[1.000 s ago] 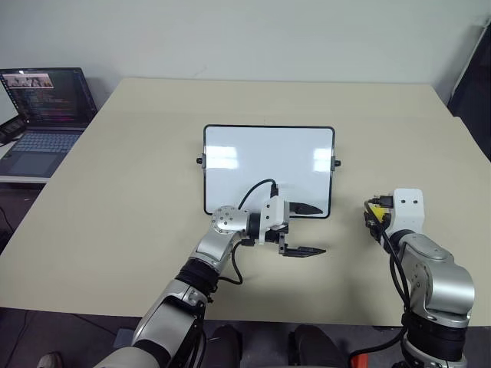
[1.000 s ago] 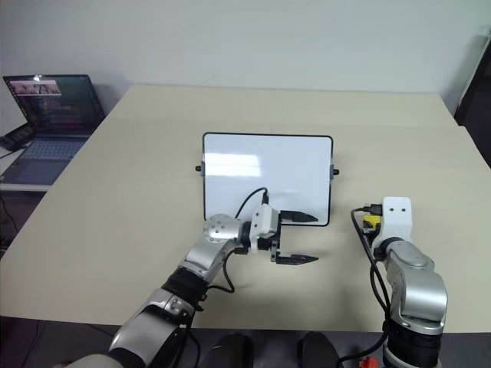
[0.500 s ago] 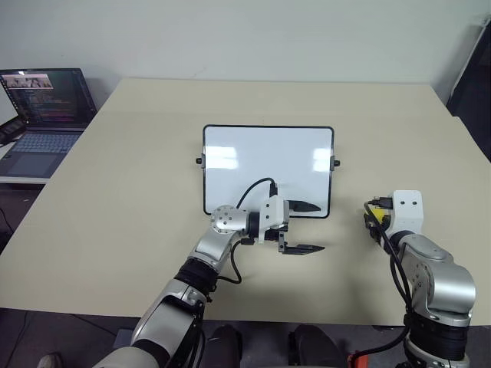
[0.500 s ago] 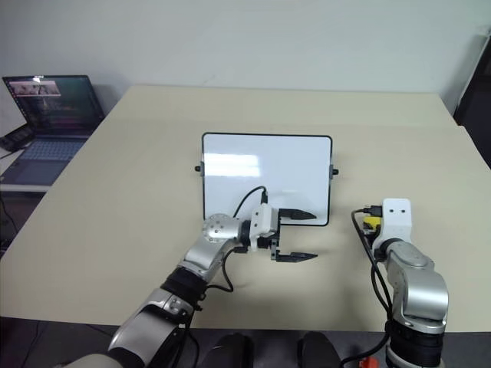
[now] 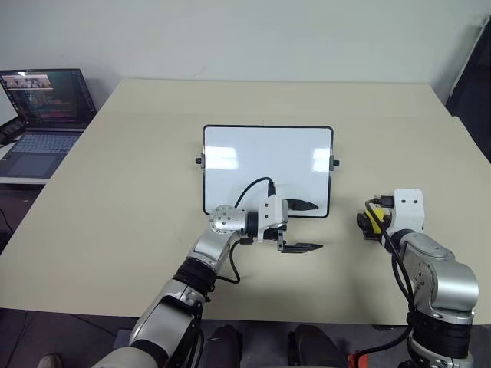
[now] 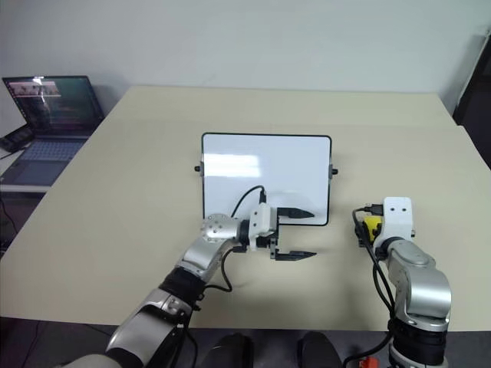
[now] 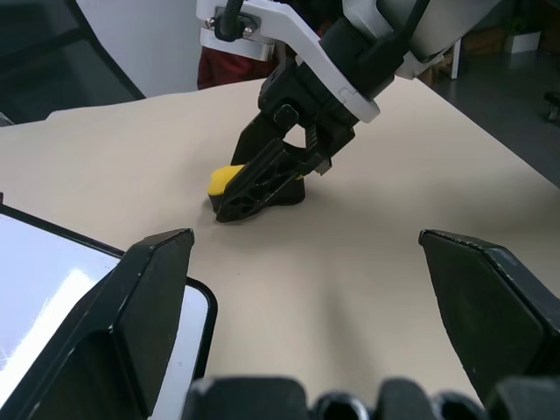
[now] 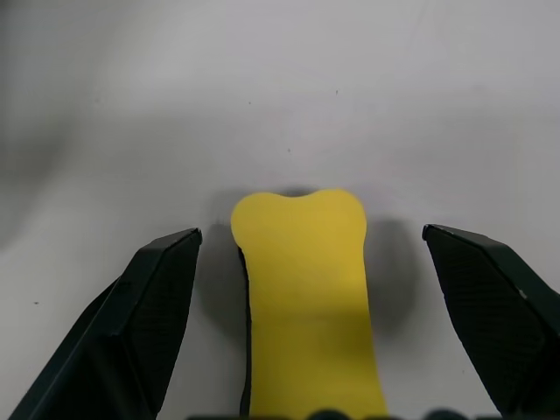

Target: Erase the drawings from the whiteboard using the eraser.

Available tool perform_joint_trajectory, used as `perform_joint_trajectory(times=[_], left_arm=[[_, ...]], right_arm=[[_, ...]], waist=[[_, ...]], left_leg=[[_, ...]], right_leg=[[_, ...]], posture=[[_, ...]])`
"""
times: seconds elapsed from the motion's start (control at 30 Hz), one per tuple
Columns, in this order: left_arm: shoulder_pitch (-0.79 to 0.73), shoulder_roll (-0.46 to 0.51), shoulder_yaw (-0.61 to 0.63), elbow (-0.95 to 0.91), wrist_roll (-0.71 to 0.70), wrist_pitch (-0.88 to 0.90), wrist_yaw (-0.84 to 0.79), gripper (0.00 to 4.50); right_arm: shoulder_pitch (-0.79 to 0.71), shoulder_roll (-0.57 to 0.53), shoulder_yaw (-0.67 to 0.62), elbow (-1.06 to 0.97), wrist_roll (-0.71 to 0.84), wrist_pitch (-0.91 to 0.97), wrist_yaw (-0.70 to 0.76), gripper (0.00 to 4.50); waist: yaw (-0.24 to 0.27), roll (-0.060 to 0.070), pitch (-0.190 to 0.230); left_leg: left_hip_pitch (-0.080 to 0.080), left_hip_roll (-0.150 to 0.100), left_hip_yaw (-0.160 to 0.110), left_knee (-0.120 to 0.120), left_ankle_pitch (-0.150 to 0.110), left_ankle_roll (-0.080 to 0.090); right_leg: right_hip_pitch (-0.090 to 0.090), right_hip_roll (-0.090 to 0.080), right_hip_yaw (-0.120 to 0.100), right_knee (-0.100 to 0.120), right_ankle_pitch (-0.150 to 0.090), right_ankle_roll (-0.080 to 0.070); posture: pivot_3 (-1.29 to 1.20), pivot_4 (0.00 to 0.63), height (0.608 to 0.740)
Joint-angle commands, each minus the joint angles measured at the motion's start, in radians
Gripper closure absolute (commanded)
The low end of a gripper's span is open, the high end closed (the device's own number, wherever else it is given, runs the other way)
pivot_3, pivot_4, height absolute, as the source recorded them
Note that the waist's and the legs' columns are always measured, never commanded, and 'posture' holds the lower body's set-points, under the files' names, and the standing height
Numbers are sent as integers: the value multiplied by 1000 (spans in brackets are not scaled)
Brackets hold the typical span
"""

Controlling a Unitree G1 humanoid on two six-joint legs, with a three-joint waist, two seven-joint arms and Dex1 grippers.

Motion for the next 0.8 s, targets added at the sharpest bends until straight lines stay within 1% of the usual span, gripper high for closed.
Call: perform_joint_trajectory(times=[0.03, 0.1, 0.2, 0.27, 0.33, 0.37, 0.43, 0.5, 0.6, 0.67, 0.8], left_arm=[[28, 34, 40, -120, -4, 47, 57, 0], [50, 54, 65, -193, -12, 103, 105, 0], [112, 51, 157, -363, -20, 252, 298, 0], [197, 21, 242, -511, -17, 364, 476, 0], [281, 6, 288, -616, 5, 430, 586, 0], [325, -1, 302, -657, 19, 448, 630, 0], [399, -5, 319, -719, 45, 458, 696, 0], [450, -11, 324, -764, 67, 464, 750, 0], [575, -20, 350, -826, 106, 439, 829, 0], [634, -22, 365, -842, 119, 427, 865, 0], [740, -26, 401, -831, 129, 371, 916, 0]], right_arm=[[-23, -5, -18, -101, 17, 15, -12, 39], [-25, -7, -30, -158, 27, 41, -11, 39], [14, -53, -27, -270, 19, 34, -8, 39], [104, -83, -21, -354, -1, -37, -10, 39], [207, -87, -24, -406, -17, -117, -18, 39], [250, -51, -42, -424, -7, -151, -25, 39], [319, 13, -75, -442, 4, -214, -41, 39], [369, 44, -95, -447, 9, -285, -37, 39], [494, 80, -64, -462, -1, -444, -29, 39], [568, 90, -44, -460, -9, -536, -21, 39], [719, 144, 0, -428, -24, -703, -39, 39]], waist=[[-1, 0, 0], [-1, 0, 0], [1, 0, 0], [1, 0, -1], [2, 0, -1], [2, 0, -1], [2, 0, -2], [3, 0, -1], [3, 0, -2], [3, 0, -2], [3, 0, -2]], left_leg=[[0, 0, 0, 0, 0, 0], [0, 0, 0, 0, 0, 0], [0, 0, -1, 1, 0, 0], [-1, 0, -1, 1, 0, 0], [-1, 0, -2, 0, 0, 0], [-1, 1, -3, 0, 0, 0], [0, 1, -2, 0, 0, 0], [1, 0, 0, 0, 0, 0], [6, -1, 0, 0, 0, 0], [12, 0, 1, -1, 0, 0], [13, 0, 0, -1, 0, 0]], right_leg=[[0, 0, 0, 1, 0, 0], [0, 0, 0, 1, 0, 0], [0, 0, 0, 2, 0, 0], [0, 0, 0, 1, 0, 0], [0, -1, 0, 0, -1, 1], [0, -1, 1, 0, -1, 1], [0, -1, 1, 1, -1, 1], [1, -1, 1, 2, -1, 1], [4, -2, 1, 3, -1, 1], [9, -2, 2, 3, -1, 1], [10, -2, 2, 2, -1, 1]], posture=[[0, 150, 740], [0, 150, 740], [0, 150, 740], [0, 150, 740], [0, 150, 740], [0, 150, 740], [0, 150, 740], [0, 150, 740], [0, 150, 740], [0, 150, 740], [0, 150, 740]])
